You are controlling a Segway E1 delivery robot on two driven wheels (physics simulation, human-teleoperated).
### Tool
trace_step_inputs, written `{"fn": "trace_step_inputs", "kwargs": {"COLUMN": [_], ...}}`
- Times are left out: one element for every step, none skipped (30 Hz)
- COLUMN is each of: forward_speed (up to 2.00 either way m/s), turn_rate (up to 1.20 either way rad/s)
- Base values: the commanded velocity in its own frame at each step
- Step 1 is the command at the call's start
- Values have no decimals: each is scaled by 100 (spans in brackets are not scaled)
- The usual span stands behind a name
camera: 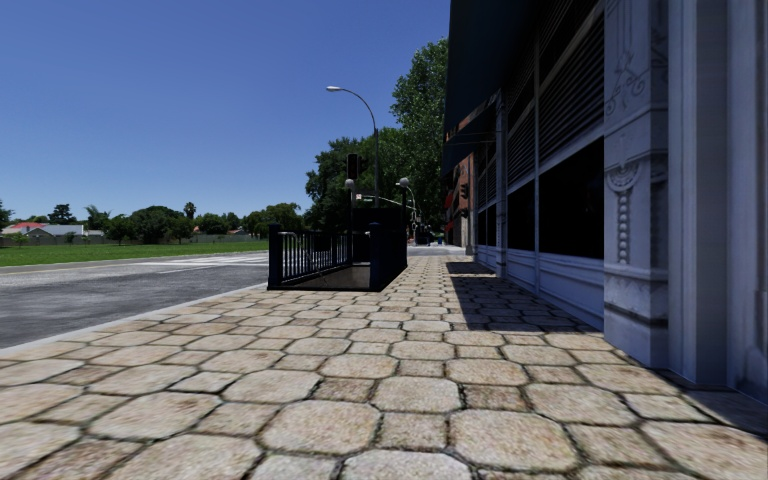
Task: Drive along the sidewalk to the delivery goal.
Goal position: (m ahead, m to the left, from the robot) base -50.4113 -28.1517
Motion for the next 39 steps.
{"fn": "trace_step_inputs", "kwargs": {"forward_speed": [0, 0, 0, 0, 0, 0, 0, 0, 0, 0, 0, 0, 0, 0, 0, 0, 0, 0, 0, 0, 0, 0, 0, 0, 0, 0, 0, 0, 0, 0, 12, 12, 33, 45, 49, 49, 58, 62, 64], "turn_rate": [0, 0, 0, 0, 0, 0, 0, 0, 0, 0, 0, 0, 0, 0, 0, 0, 0, 0, 0, 0, 0, 0, 0, 0, 0, 0, 0, 0, 0, 0, 4, 4, 22, 28, 37, 37, 45, 47, 48]}}
